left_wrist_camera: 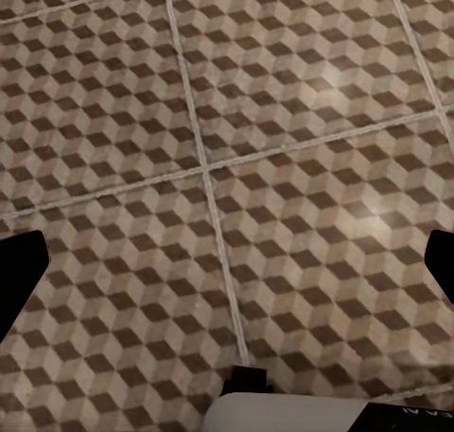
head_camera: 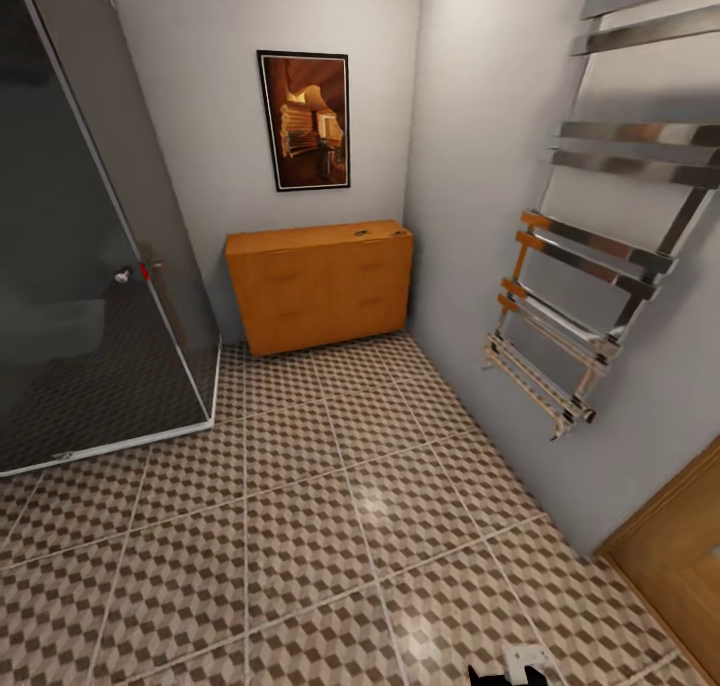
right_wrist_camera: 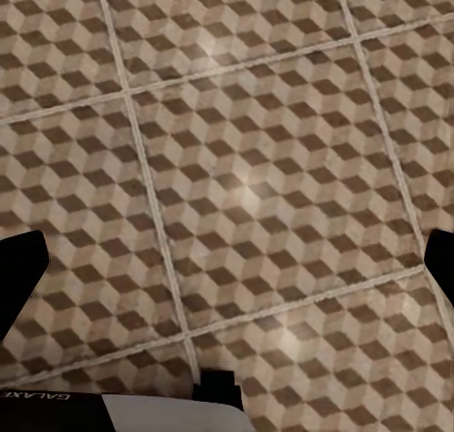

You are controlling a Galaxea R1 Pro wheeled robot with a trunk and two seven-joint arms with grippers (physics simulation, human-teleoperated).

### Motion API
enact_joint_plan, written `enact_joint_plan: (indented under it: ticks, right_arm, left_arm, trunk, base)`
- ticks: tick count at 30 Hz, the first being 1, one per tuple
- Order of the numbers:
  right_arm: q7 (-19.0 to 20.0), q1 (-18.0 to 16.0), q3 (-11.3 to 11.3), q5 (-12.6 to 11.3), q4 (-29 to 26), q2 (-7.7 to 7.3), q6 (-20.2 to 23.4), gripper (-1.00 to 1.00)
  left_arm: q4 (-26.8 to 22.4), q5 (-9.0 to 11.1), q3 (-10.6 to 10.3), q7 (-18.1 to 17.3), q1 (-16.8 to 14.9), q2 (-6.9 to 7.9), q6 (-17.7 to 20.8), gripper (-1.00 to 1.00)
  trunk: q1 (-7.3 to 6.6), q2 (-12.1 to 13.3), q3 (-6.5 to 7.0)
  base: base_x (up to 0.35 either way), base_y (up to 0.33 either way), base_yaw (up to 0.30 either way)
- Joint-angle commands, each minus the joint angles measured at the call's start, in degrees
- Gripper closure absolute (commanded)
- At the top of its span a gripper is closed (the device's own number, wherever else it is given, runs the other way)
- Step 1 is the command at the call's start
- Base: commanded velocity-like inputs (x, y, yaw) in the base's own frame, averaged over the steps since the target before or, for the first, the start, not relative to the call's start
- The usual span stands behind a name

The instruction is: Take the four mousetraps from the cabinet in the bathroom and place them on the bathroom floor. Make sure all four end up on the same floor surface, and ensure that at least two of them are either under or directly next to the same bathroom sink.

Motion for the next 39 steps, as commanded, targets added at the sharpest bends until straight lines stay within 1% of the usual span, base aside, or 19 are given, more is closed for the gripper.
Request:
enact_joint_plan:
  ticks: [1, 9, 14, 39]
  right_arm:
    - [0.06, -0.03, 0.5, -0.6, 0.04, -0.02, -0.2, -1.0]
    - [0.06, -0.03, 0.49, -0.6, 0.02, -0.06, -0.2, -1.0]
    - [0.06, -0.03, 0.47, -0.6, 0.01, -0.09, -0.2, -1.0]
    - [0.06, -0.03, 0.5, -0.6, 0.04, -0.1, -0.2, -1.0]
  left_arm:
    - [0.25, 0.44, -0.5, 0.12, -0.12, -0.05, -0.34, -1.0]
    - [0.25, 0.41, -0.5, 0.12, -0.11, -0.05, -0.34, -1.0]
    - [0.25, 0.39, -0.5, 0.12, -0.1, -0.05, -0.34, -1.0]
    - [0.25, 0.43, -0.5, 0.12, -0.12, -0.05, -0.34, -1.0]
  trunk:
    - [0.05, -0.1, -0.1]
    - [0.05, -0.1, -0.1]
    - [0.05, -0.1, -0.1]
    - [0.05, -0.1, -0.1]
  base:
    - [0.196, 0.0, 0.281]
    - [0.28, 0.0, 0.255]
    - [0.321, 0.0, 0.131]
    - [0.329, 0.0, 0.011]
